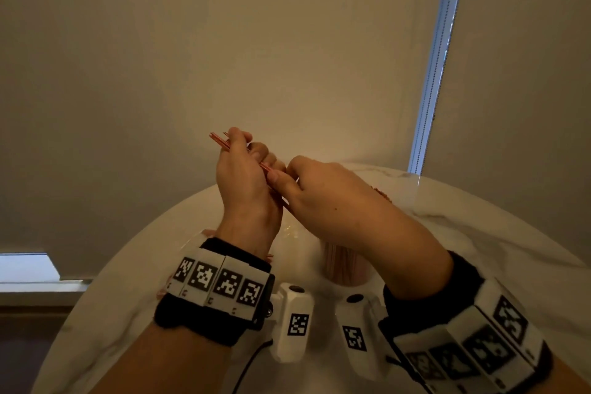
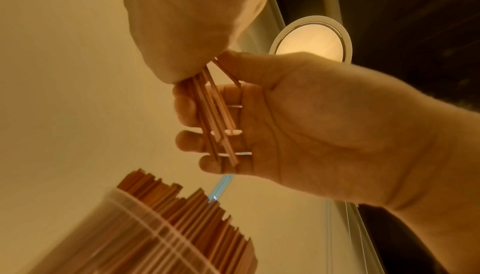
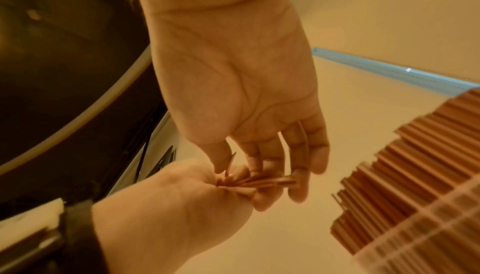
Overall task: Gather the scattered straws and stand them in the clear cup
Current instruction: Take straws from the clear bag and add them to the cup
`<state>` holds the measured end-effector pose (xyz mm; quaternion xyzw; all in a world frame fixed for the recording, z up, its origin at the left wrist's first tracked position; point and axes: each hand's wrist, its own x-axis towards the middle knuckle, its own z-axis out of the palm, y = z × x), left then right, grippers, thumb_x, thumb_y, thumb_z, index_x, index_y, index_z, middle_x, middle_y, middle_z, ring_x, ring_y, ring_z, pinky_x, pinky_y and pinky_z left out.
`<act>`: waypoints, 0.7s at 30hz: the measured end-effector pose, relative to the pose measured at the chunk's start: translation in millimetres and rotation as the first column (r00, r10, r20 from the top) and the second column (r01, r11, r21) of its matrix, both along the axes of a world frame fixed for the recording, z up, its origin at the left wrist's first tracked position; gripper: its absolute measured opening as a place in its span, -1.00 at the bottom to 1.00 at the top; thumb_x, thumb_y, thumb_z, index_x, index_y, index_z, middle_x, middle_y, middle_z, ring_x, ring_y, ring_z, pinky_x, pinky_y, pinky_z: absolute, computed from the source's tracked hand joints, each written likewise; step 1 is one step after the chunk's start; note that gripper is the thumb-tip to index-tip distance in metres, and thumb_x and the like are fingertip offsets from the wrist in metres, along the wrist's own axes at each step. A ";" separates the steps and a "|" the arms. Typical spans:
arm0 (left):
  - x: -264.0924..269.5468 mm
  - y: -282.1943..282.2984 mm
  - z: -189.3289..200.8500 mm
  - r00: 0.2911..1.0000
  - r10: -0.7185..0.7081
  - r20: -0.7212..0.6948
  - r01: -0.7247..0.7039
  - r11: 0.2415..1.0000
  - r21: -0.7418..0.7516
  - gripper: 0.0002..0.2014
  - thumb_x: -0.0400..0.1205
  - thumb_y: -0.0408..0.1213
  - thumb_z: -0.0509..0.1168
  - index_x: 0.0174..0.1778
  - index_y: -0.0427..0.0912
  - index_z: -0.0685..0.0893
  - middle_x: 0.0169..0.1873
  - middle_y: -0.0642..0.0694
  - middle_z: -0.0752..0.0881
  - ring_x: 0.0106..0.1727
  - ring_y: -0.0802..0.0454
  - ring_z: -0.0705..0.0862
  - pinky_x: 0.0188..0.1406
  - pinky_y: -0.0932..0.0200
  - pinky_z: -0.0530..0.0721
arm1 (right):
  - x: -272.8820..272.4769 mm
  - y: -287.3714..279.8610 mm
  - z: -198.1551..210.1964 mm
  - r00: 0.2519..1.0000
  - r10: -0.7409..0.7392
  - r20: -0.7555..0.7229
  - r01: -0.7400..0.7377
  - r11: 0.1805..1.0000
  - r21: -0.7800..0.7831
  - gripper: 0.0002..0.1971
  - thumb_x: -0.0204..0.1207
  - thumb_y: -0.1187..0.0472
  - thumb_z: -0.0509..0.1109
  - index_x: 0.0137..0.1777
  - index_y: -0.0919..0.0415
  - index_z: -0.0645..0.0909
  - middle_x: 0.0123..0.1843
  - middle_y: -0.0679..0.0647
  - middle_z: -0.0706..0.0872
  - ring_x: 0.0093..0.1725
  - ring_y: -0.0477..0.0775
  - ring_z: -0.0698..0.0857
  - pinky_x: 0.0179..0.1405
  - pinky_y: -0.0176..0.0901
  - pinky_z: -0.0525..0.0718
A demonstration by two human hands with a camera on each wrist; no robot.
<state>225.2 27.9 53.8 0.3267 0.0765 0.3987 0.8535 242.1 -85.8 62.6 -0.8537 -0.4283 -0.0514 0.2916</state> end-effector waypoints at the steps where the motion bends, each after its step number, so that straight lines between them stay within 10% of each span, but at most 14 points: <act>1: 0.9 -1.2 0.0 1.000 -0.003 0.017 0.003 1.000 0.001 -0.72 0.84 -0.09 0.17 -0.15 -0.12 0.49 -0.54 0.03 0.39 -0.55 0.12 0.28 -0.61 0.23 0.36 | 1.4 -0.5 1.2 0.999 0.001 -0.032 0.000 1.000 0.010 -0.64 0.74 -0.24 0.04 -0.01 0.00 0.49 -0.23 -0.08 0.62 -0.26 -0.08 0.59 -0.44 -0.16 0.36; 8: 5.8 -11.0 -5.7 0.994 0.107 -0.012 -0.099 0.957 0.273 -0.72 0.88 -0.05 0.07 -0.10 -0.07 0.44 -0.44 0.11 0.51 -0.39 0.16 0.43 -0.30 0.17 0.47 | 8.9 -5.2 9.1 0.987 0.032 -0.160 -0.018 0.996 0.087 -0.63 0.75 -0.20 0.08 -0.13 0.02 0.48 -0.27 -0.05 0.63 -0.35 -0.09 0.58 -0.44 -0.17 0.38; 14: 7.0 -10.5 -5.0 0.999 -0.005 0.045 0.002 0.997 0.074 -0.69 0.87 -0.04 0.12 -0.15 -0.10 0.46 -0.48 0.05 0.50 -0.47 0.15 0.52 -0.40 0.21 0.65 | 4.8 -16.5 11.8 0.988 0.117 -0.098 -0.128 0.986 -0.111 -0.65 0.72 -0.17 0.19 0.33 0.04 0.38 -0.19 -0.16 0.54 -0.27 -0.18 0.57 -0.40 -0.27 0.40; 21: 8.1 -13.9 -4.6 0.991 -0.115 0.071 0.111 0.992 0.057 -0.73 0.86 -0.07 0.15 -0.12 -0.10 0.47 -0.44 0.00 0.45 -0.39 0.10 0.45 -0.31 0.20 0.57 | 5.6 -14.9 10.8 0.987 0.070 -0.145 -0.091 0.986 -0.141 -0.80 0.77 0.14 0.17 0.34 0.12 0.38 0.00 0.10 0.68 -0.13 0.05 0.72 -0.21 -0.08 0.67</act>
